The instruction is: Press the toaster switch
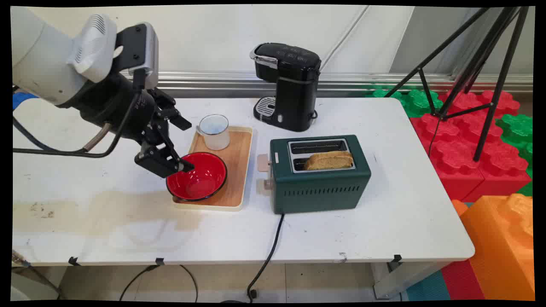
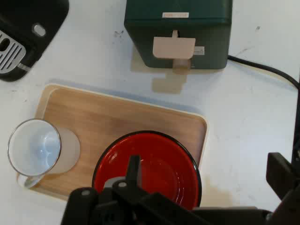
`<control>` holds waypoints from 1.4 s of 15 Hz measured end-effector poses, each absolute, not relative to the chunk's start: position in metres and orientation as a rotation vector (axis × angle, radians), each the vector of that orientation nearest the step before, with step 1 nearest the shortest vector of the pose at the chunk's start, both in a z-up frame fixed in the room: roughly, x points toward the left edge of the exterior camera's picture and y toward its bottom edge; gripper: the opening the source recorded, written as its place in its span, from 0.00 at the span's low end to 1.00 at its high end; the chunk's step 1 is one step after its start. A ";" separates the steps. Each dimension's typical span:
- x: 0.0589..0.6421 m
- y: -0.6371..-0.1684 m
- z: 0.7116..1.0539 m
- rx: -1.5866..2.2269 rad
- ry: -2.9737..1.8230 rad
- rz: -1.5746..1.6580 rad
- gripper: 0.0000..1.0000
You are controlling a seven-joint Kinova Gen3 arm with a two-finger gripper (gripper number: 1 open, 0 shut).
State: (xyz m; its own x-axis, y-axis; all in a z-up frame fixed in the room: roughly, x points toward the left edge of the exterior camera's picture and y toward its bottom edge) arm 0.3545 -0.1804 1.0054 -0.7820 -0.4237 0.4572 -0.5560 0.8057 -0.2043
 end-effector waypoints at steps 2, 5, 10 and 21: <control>0.356 -0.181 1.006 0.744 -2.588 0.475 1.00; 0.352 -0.189 1.004 0.761 -2.560 0.488 1.00; 0.332 -0.217 0.989 0.798 -2.532 0.473 1.00; 0.294 -0.269 0.952 0.784 -2.549 0.391 1.00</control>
